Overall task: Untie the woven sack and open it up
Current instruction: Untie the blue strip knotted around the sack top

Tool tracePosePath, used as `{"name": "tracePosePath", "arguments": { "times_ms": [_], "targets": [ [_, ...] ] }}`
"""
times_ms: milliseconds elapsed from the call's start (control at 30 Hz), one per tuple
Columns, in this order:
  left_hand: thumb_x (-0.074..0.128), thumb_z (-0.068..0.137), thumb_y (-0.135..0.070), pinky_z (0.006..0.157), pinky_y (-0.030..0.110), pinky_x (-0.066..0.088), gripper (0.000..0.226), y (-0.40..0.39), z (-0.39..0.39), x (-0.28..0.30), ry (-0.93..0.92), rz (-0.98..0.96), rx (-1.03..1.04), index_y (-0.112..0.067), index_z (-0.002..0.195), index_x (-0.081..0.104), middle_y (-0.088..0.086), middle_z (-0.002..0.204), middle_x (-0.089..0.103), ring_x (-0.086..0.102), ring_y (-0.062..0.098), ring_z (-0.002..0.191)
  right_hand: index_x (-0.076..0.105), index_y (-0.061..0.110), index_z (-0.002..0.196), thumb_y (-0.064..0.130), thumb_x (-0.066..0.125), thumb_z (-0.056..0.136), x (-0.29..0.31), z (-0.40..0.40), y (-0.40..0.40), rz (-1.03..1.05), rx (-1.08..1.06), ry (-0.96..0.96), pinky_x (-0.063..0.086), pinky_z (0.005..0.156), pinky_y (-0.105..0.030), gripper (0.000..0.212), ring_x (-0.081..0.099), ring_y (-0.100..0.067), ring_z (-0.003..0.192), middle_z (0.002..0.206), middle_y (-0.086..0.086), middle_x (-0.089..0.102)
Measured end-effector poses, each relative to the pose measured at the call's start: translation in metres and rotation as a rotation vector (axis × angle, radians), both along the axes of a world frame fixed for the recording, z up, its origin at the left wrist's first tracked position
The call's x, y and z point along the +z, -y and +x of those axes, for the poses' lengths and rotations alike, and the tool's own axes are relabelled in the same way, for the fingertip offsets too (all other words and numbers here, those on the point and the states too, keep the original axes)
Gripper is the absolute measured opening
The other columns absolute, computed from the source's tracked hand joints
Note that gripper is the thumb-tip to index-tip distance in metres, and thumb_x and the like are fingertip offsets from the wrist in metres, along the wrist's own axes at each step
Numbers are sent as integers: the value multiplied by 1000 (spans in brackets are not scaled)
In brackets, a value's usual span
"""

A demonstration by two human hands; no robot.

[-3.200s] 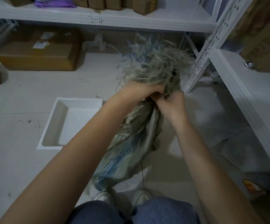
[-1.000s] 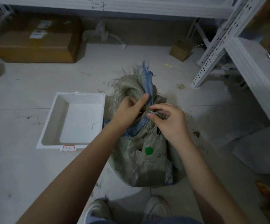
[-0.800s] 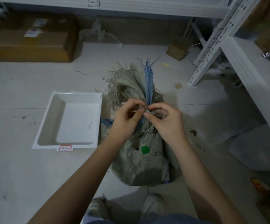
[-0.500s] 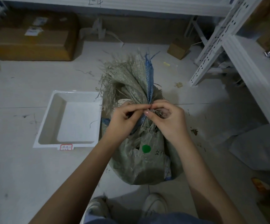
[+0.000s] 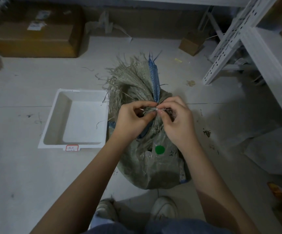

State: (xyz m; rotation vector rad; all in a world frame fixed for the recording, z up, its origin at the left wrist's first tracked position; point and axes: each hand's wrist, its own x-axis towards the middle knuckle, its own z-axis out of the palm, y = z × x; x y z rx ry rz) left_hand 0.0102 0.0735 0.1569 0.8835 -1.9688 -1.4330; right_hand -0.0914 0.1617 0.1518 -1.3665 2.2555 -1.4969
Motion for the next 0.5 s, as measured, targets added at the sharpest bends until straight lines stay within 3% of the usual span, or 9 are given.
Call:
{"name": "tracePosePath", "arguments": {
  "times_ms": [200,333,433,500],
  "targets": [
    [75,75,-11,72,14,54,18,-4,0,1,-9,-11,49,-12,93,77,-6,82,72,66,-4,73,67,1,88,2,59,83,-2,2,-3,11,12,37,43,79,-6,9,51,5,84,93,-1,53],
    [78,73,-17,66,12,51,19,-3,0,1,44,6,63,-12,91,78,-1,82,76,64,-6,65,69,3,90,7,67,81,-3,-2,-6,44,52,63,48,82,-16,9,59,-12,89,93,0,55],
    [79,71,-18,70,14,53,18,-1,0,-2,63,-3,33,-11,88,78,0,82,76,66,-1,70,70,7,86,6,71,79,-5,-4,-8,70,21,120,48,77,-16,7,60,-13,85,86,7,55],
    [80,71,-17,71,13,53,17,-1,0,-3,72,-8,9,-11,86,78,-5,76,73,64,-6,66,69,6,84,5,71,79,-8,-3,-8,77,5,98,48,77,-18,6,59,-13,84,83,8,54]
  ]
}}
